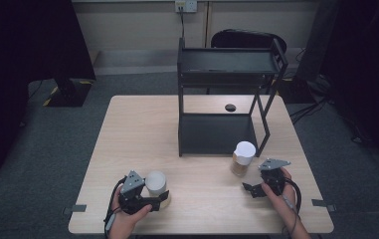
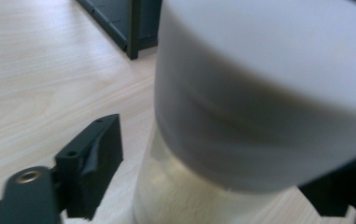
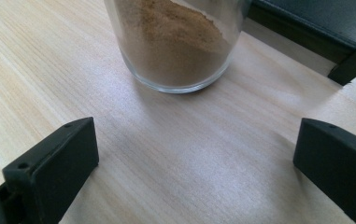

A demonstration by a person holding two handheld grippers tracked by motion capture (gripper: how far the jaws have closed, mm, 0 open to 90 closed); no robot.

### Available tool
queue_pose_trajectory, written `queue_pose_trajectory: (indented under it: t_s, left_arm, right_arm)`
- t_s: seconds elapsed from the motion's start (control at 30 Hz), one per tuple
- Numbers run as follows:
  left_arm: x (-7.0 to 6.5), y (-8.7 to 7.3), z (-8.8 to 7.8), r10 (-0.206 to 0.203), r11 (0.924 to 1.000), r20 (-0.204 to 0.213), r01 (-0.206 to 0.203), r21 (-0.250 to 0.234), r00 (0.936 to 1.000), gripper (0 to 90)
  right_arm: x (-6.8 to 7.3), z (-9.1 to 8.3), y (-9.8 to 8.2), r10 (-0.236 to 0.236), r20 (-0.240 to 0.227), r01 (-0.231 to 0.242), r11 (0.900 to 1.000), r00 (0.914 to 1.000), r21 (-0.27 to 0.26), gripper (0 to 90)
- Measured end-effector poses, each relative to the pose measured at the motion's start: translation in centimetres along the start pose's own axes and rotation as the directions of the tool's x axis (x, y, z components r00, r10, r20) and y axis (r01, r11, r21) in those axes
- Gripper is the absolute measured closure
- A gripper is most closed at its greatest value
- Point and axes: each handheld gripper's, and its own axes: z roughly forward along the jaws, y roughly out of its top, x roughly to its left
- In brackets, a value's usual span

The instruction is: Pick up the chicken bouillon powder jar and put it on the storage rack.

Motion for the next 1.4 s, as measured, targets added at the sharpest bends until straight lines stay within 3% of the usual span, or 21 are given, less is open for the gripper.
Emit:
queue_pose_trajectory:
  t_s: [0.17,0.27,0.4,0.63,0.93,1.3,1.4]
  left_arm:
    - [-0.2,0.5,0.3,0.049,0.9988,0.008,-0.049,-0.005,0.9988,30.3]
    - [-0.8,0.8,0.3,0.097,0.9953,-0.016,-0.097,0.003,0.9951,33.0]
    - [-1.2,1.0,0.3,0.116,0.9932,-0.029,-0.116,0.001,0.9928,34.5]
    - [-1.2,1.3,0.6,0.118,0.9930,-0.035,-0.118,-0.008,0.9924,35.0]
    - [-0.9,1.6,1.5,0.084,0.9940,-0.017,-0.085,-0.069,0.9964,35.0]
    - [-0.7,4.2,3.2,0.092,0.9932,0.021,-0.091,-0.073,0.9955,35.0]
    - [-0.7,5.6,3.9,0.102,0.9924,0.033,-0.100,-0.073,0.9942,35.1]
  right_arm:
    - [0.0,0.0,0.0,0.000,0.000,0.000,1.000,1.0000,0.000,0.0]
    - [0.0,0.0,0.0,0.000,0.000,0.000,1.000,1.0000,0.000,0.0]
    - [0.0,0.0,0.0,0.000,0.000,0.000,1.000,1.0000,0.000,0.0]
    - [0.0,0.0,0.0,0.000,0.000,0.000,1.000,1.0000,0.000,0.0]
    - [0.0,0.0,0.0,0.000,0.000,0.000,1.000,1.0000,0.000,0.0]
    - [0.0,0.0,0.0,0.000,0.001,0.000,1.000,1.0000,0.000,0.0]
    - [0.0,0.0,0.0,0.000,0.000,0.000,1.000,1.0000,0.000,0.0]
